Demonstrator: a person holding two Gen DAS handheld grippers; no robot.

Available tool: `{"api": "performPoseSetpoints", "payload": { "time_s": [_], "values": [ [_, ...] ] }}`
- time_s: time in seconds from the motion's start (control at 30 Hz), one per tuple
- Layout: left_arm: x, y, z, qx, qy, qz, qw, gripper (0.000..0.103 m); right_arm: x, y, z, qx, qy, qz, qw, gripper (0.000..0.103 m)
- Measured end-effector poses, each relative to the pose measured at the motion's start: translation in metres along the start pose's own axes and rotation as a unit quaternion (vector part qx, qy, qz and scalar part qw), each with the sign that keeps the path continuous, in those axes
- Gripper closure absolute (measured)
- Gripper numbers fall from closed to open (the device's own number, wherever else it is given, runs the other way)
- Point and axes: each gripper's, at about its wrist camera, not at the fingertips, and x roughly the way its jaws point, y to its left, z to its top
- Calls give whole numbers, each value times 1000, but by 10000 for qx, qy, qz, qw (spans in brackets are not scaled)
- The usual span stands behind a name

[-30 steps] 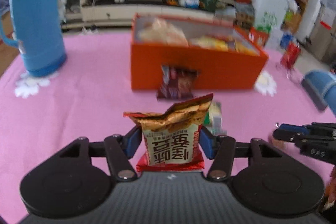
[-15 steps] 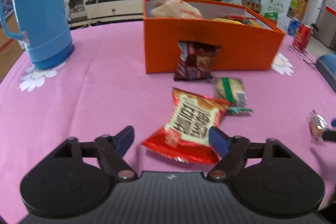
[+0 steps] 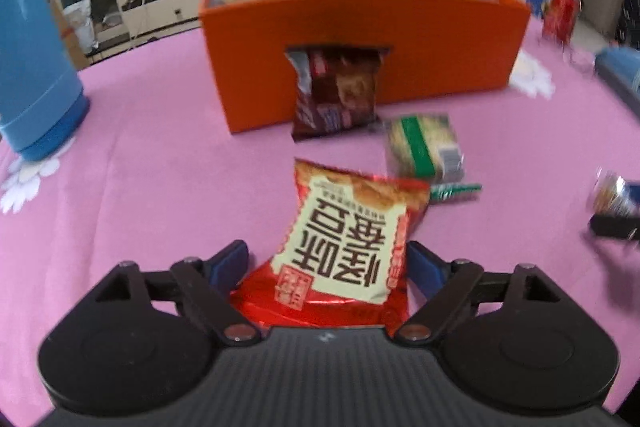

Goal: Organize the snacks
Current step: 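Lift both packets and carry them over the orange box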

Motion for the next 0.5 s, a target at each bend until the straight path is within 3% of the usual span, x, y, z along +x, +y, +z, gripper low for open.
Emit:
{"api": "performPoseSetpoints", "payload": {
  "time_s": [0.17, 0.2, 0.23, 0.27, 0.3, 0.4, 0.5],
  "values": [
    [1, -10, 0, 414, -123, -11, 9991, 16, -2, -2, 0, 45, 5, -10, 10000, 36],
    [1, -9, 1, 332, -103, -30, 9994, 23, -1, -1, 0, 6, -1, -25, 10000, 36],
    [0, -6, 2, 196, -105, -82, 9997, 39, -1, -1, 0, -45, -16, -69, 10000, 48],
    [-1, -2, 3, -3, -73, -192, 9998, 43, -2, 0, -1, -101, -46, -148, 9998, 77],
    [-3, 1, 3, -151, -73, -190, 9997, 44, -3, 0, -1, -170, -77, -282, 9994, 85],
    [-14, 8, -2, -342, -177, 0, 9993, 44, -10, -11, -2, 144, -105, -7, 9998, 88],
    [-25, 19, -5, -675, -194, -105, 9975, 44, -21, -10, -1, 123, -328, 50, 9994, 88]
  ]
}}
